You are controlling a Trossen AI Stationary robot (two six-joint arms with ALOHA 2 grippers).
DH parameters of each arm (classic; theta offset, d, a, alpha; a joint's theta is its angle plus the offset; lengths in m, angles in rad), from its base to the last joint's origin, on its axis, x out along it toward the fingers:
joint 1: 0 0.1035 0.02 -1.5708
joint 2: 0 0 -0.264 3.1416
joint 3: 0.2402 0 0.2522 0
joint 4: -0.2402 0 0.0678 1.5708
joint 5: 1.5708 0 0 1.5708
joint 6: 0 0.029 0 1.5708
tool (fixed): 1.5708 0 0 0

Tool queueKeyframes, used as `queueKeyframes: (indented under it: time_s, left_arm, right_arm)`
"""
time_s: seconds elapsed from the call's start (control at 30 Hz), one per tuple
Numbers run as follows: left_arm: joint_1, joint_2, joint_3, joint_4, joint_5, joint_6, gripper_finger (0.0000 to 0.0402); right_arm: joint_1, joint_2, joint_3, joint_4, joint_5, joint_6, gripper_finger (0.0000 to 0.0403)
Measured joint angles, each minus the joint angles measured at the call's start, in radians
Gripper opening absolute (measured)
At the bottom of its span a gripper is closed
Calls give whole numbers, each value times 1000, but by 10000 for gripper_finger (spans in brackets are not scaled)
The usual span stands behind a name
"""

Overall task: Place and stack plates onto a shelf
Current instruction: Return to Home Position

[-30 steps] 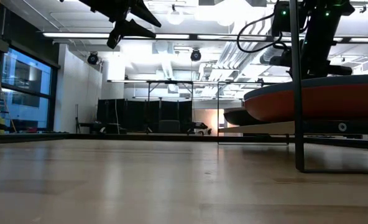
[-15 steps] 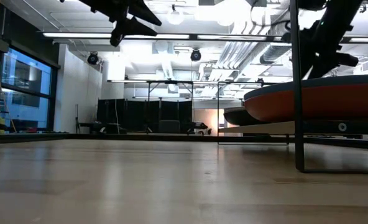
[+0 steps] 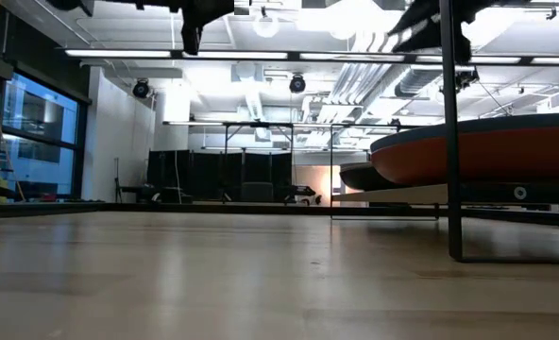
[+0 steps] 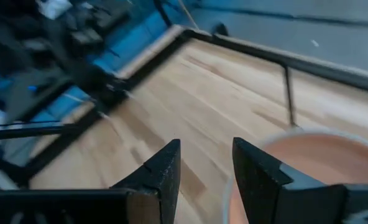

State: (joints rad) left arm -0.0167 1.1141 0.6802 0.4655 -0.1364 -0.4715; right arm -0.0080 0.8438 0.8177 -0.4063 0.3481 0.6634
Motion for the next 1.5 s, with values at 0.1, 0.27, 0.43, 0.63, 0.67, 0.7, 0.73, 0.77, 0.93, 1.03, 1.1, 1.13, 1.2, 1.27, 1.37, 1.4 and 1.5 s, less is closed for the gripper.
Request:
queueKeyframes:
  time_s: [0.1, 0.27, 0.43, 0.63, 0.67, 0.7, 0.73, 0.77, 0.93, 1.03, 1.1, 1.13, 1.2, 1.27, 1.37, 1.4, 1.5]
  left_arm:
    - [-28, -4, -40, 81, -4, -25, 126]
    - [-26, -5, -41, 92, -6, -14, 126]
    - [22, -53, -40, 42, 55, 26, 124]
    - [66, -239, -84, -104, 67, 66, 64]
    - [66, -264, -106, -96, 64, 65, 47]
    - [63, -288, -134, -80, 61, 65, 29]
    - [57, -309, -163, -57, 47, 64, 15]
    - [47, -327, -197, -24, 29, 59, 8]
    - [-17, -374, -370, 163, -76, 38, 3]
    - [-45, -400, -451, 223, -112, 39, 2]
    - [-52, -428, -496, 222, -120, 42, 1]
    - [-52, -446, -517, 221, -121, 45, 1]
    - [-50, -493, -558, 221, -120, 47, 1]
    - [-48, -546, -601, 221, -120, 46, 0]
    - [-48, -630, -662, 223, -126, 27, 0]
    - [-48, -654, -669, 202, -132, 19, 0]
    - [-48, -714, -667, 128, -132, 12, 0]
  right_arm:
    - [21, 0, 0, 77, -1, -44, 126]
    - [28, 0, 0, 150, -27, -102, 126]
    - [28, -3, 0, 174, -35, -105, 126]
    - [28, -12, 0, 175, -53, -117, 126]
    - [28, -13, 0, 176, -53, -126, 126]
    - [28, -14, 0, 179, -53, -133, 126]
    - [28, -15, 0, 179, -53, -147, 126]
    - [28, -15, 0, 180, -56, -160, 126]
    - [28, -16, 0, 206, -80, -198, 126]
    - [28, -19, 0, 208, -91, -193, 126]
    - [28, -23, 0, 211, -101, -192, 126]
    - [28, -27, 0, 209, -109, -189, 126]
    - [28, -37, 0, 209, -119, -170, 126]
    - [28, -51, 0, 209, -132, -160, 126]
    - [28, -75, 0, 208, -142, -138, 126]
    - [28, -83, 0, 208, -142, -134, 126]
    - [28, -102, 0, 201, -143, -129, 126]
